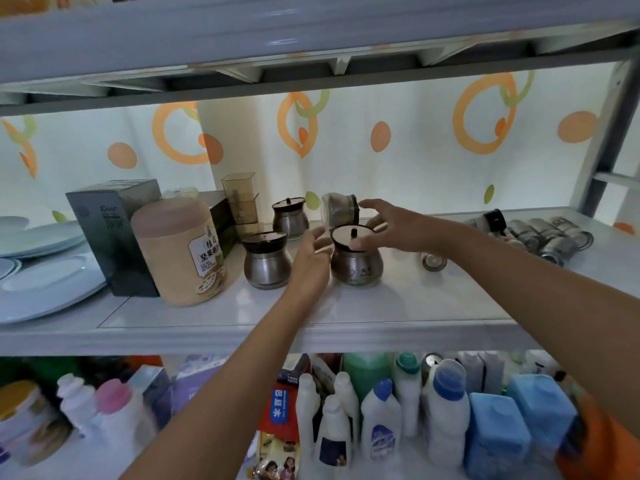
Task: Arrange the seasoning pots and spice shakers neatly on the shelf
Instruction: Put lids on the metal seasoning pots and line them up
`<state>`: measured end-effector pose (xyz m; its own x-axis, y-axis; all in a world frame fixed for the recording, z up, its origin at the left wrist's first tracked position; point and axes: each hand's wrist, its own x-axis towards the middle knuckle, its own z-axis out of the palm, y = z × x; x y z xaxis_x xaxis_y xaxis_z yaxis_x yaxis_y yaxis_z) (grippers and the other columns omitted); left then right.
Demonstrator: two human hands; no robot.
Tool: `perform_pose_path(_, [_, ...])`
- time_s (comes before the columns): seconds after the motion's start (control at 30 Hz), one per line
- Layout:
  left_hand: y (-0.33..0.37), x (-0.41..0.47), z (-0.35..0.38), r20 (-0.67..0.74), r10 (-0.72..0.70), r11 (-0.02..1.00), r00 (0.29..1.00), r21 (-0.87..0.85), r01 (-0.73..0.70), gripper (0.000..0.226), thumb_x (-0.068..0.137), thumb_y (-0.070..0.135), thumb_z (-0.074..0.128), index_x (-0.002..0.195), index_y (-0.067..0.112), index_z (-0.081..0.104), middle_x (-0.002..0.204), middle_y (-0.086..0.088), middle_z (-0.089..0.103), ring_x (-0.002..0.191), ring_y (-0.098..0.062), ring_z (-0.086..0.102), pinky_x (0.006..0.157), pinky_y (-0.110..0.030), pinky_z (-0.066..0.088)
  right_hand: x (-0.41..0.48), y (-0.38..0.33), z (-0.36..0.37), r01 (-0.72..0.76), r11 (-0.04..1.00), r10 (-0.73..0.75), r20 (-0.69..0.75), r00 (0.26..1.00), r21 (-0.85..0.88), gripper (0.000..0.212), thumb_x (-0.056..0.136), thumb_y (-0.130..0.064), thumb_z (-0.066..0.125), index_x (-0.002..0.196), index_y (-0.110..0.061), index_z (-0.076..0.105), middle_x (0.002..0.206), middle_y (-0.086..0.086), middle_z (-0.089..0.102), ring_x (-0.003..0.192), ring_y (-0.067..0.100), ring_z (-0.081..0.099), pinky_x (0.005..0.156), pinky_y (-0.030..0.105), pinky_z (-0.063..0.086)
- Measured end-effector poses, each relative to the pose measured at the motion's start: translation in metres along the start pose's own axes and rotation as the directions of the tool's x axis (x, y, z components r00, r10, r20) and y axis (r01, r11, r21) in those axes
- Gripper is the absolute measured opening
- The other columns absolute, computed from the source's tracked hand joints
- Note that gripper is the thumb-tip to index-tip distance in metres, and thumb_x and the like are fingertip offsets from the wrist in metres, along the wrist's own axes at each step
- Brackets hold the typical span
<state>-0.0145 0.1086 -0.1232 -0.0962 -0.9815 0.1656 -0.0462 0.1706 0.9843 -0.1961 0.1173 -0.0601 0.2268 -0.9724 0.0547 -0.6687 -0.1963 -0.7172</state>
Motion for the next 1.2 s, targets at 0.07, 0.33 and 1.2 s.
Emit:
perform_pose_path(0.07, [-0.003, -0.007, -0.001, 0.076, -0.018, 1.0, 0.997, 0.004, 0.017, 0.073, 0.082, -0.012, 0.048, 0.146, 0.019, 0.031, 0.139, -0.008, 0.049, 0.123, -0.02, 0.05, 0.099, -0.04, 0.049, 0.005, -0.009, -0.004, 0.0, 1.0, -0.001, -0.037, 0.999, -0.022, 0.087, 0.077, -0.051, 0.076, 0.147, -0.03, 0.029, 0.123, -0.001, 0.056, 0.111, 0.015, 0.058, 0.084, 0.03, 0.048])
perform_pose_path(0.33, [-0.01, -0.013, 0.006, 0.149, 0.043, 0.962, 0.988, 0.262, -0.081, 0.088, 0.062, 0.028, 0.088, 0.135, 0.025, 0.038, 0.122, 0.008, 0.058, 0.107, -0.009, 0.06, 0.085, -0.023, 0.053, 0.016, -0.045, -0.003, -0.034, 0.943, 0.05, 0.04, 0.998, -0.33, 0.077, 0.079, -0.054, 0.072, 0.14, -0.018, 0.041, 0.106, -0.007, 0.055, 0.092, 0.016, 0.058, 0.069, 0.024, 0.046])
perform_pose_path(1.2, [-0.012, -0.012, 0.005, 0.103, 0.055, 0.904, 0.993, 0.418, -0.093, 0.076, 0.058, 0.038, 0.089, 0.12, 0.025, 0.048, 0.115, 0.01, 0.061, 0.101, -0.009, 0.06, 0.083, -0.026, 0.053, 0.029, -0.044, -0.008, -0.081, 0.931, 0.118, 0.084, 0.99, -0.355, 0.088, 0.074, -0.033, 0.083, 0.147, -0.018, 0.035, 0.125, 0.001, 0.05, 0.107, 0.026, 0.06, 0.071, 0.03, 0.055])
